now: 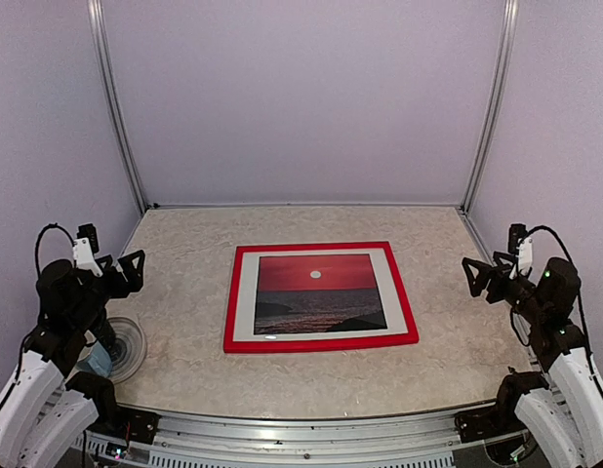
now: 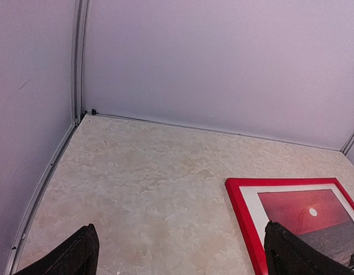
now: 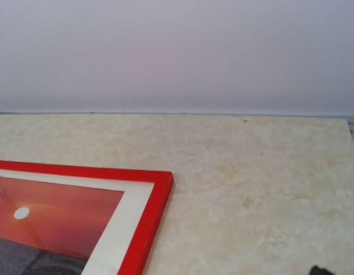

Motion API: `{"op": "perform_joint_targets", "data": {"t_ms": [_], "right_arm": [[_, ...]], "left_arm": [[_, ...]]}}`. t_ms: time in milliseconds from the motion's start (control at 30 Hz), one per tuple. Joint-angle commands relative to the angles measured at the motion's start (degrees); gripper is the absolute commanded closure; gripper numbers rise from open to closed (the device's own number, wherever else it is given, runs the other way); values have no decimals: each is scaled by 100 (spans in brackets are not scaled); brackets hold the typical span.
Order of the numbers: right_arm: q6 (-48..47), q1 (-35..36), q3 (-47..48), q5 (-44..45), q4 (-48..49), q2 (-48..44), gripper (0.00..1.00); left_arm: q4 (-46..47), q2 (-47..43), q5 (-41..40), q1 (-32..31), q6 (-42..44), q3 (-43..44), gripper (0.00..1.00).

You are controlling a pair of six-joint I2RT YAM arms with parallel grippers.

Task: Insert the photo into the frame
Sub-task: Reset both arms

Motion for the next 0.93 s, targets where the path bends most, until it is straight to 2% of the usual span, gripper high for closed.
{"op": "perform_joint_targets", "data": {"t_ms": [0,900], "right_arm": [[-50,-42,-71,-69,-5,-71,1],[-45,-40,-48,-20,-21,36,1]], "left_arm": [[-10,30,207,27,114,142,1],[-24,40,232,-7,97,133,1]]}}
